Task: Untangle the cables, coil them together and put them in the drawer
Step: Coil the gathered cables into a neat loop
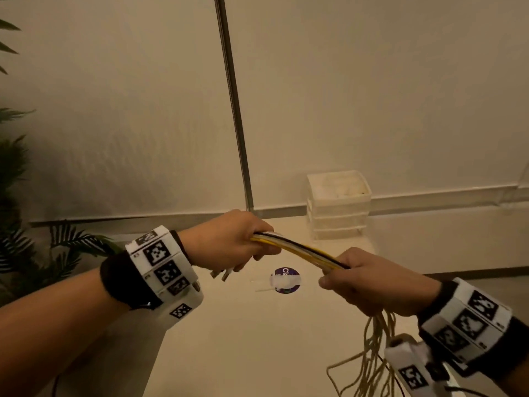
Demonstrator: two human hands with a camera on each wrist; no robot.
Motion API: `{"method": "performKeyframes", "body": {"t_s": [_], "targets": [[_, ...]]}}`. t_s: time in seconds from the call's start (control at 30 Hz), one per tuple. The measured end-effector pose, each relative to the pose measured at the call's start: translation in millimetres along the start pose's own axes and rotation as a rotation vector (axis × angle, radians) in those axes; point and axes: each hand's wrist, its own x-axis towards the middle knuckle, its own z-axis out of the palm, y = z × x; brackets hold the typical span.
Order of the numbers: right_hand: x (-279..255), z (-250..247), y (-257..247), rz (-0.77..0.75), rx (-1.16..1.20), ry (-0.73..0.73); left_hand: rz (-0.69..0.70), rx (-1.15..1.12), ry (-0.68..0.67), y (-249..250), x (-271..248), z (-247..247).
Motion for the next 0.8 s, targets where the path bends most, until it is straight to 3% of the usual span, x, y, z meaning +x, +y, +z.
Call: {"method": "performKeyframes", "body": {"t_s": [0.17, 0.23, 0.37, 0.43, 0.5, 0.7, 0.8], "targets": [[-4, 0, 20, 0.098, -0.056, -0.052, 0.019, 0.13, 0.019, -6, -1, -10], [-5, 5, 23, 0.049, 0.05, -0.031, -0.005, 0.074, 0.088, -8, 1, -8], [3, 11, 20, -0.17, 0.515, -0.074, -0.11, -0.47, 0.463, -4, 22, 24], [11, 16, 20, -0.203, 0.481, -0.101, -0.172, -0.778, 0.65, 1, 34, 33], [14, 24, 26, -0.145, 0.452, -0.097, -0.193, -0.94, 0.755, 1, 39, 30], [9, 29, 44, 0.007, 0.514, -0.075, -0.191, -0.782, 0.664, -8, 34, 27], [12, 41, 39, -0.155, 0.632, 0.039, -0.26, -0.952, 0.731, 1, 39, 38]]}}
